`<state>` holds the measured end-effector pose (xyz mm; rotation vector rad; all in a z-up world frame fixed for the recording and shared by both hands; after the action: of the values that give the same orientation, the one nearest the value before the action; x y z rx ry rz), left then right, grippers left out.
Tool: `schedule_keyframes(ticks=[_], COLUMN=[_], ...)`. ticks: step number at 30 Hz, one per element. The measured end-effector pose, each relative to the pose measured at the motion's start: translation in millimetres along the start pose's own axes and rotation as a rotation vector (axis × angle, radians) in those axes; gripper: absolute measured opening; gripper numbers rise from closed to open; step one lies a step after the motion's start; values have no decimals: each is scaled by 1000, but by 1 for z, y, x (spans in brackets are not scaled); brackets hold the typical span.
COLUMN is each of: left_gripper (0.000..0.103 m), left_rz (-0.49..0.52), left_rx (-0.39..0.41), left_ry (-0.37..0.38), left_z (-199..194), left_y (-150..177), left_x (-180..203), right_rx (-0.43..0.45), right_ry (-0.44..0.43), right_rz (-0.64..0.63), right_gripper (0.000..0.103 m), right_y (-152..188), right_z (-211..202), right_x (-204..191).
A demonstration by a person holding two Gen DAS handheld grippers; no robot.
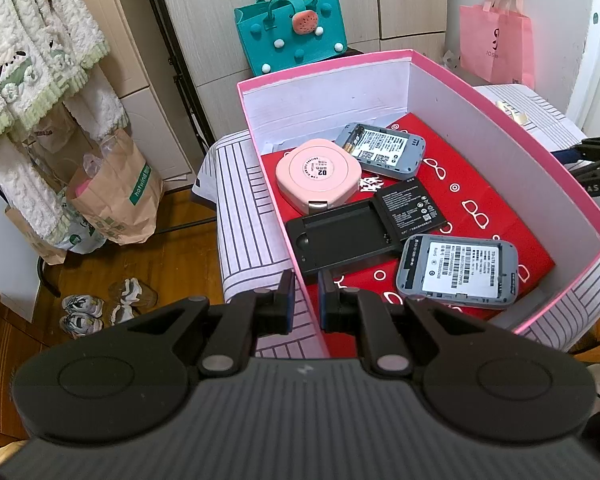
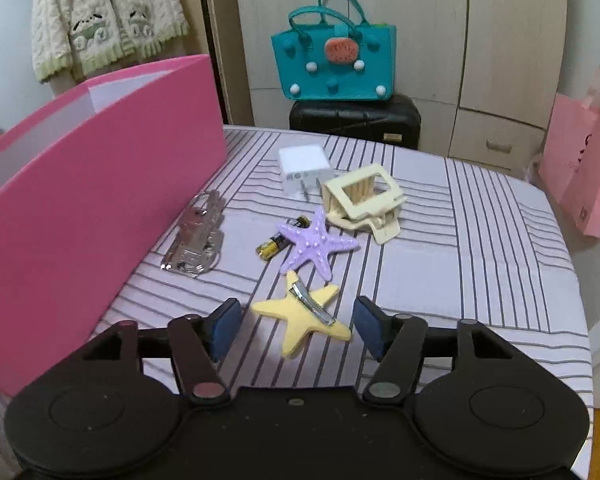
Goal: Organize rigid objects
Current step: 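Return the right gripper to the table and grasp the yellow starfish, then carry the yellow starfish into the box and drop it on the router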
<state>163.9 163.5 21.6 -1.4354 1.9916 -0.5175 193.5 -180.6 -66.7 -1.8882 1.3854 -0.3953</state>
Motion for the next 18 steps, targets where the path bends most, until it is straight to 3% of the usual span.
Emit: schedule_keyframes(ticks=[1,4,11,18], left_gripper=[11,11,11,11], left_rz=[1,1,-1,-4], left_rx=[-1,0,-1,1], left_ry=[-1,0,0,1], left_z=[0,0,0,0], left_y=[0,0,0,0], left_x=[0,0,0,1], right_rx=[5,10,16,109], right_ry=[-2,22,18,-54], right_rz=[-1,-55,-8,24], right_gripper=[70,52,49,49], right_y=[0,2,-2,-16], right_z=[1,0,-11,-40], right_x=[-1,-8,-10,-21])
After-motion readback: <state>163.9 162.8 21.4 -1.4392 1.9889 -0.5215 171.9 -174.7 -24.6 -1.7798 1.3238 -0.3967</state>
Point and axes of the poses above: each gripper's, at about its wrist camera, not at the fingertips, and z roughly the way its jaws point, x to its right, y to its underside, the point moved 2 cm from there along z, roughly the way its jaws point, and after that the axes turned 10 degrees about -y, right-handed, at the moved point
